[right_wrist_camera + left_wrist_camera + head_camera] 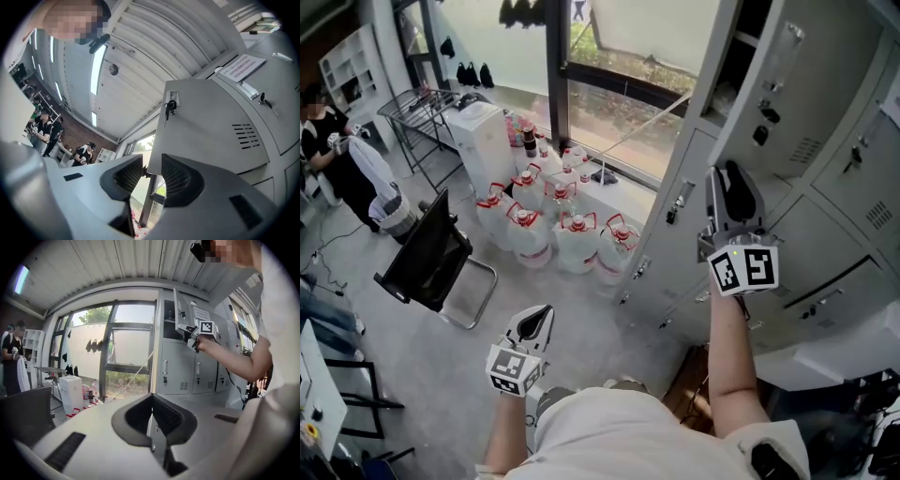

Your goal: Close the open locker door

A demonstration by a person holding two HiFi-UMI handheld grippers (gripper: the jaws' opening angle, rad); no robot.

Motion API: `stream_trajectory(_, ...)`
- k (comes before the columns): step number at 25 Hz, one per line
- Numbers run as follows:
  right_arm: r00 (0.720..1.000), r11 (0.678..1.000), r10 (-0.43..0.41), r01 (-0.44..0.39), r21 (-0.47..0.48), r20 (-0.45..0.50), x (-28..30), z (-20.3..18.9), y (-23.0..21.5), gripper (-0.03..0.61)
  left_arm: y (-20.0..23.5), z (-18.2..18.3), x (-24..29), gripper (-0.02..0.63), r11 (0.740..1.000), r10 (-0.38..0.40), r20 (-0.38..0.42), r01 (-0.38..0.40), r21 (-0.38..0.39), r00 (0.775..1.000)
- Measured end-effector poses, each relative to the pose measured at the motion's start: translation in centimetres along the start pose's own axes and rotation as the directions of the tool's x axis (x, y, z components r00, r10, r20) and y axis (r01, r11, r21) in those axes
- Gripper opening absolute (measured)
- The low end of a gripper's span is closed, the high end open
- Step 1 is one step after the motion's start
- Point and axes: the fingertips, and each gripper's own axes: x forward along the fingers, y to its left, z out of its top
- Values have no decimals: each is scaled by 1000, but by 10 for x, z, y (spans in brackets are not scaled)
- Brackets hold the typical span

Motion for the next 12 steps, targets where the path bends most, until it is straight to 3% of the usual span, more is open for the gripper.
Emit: stream_trajectory(12,998,995,57,-58,77,4,37,-25,-20,101,8,-11,-19,3,980,193,-4,-193,-43,981)
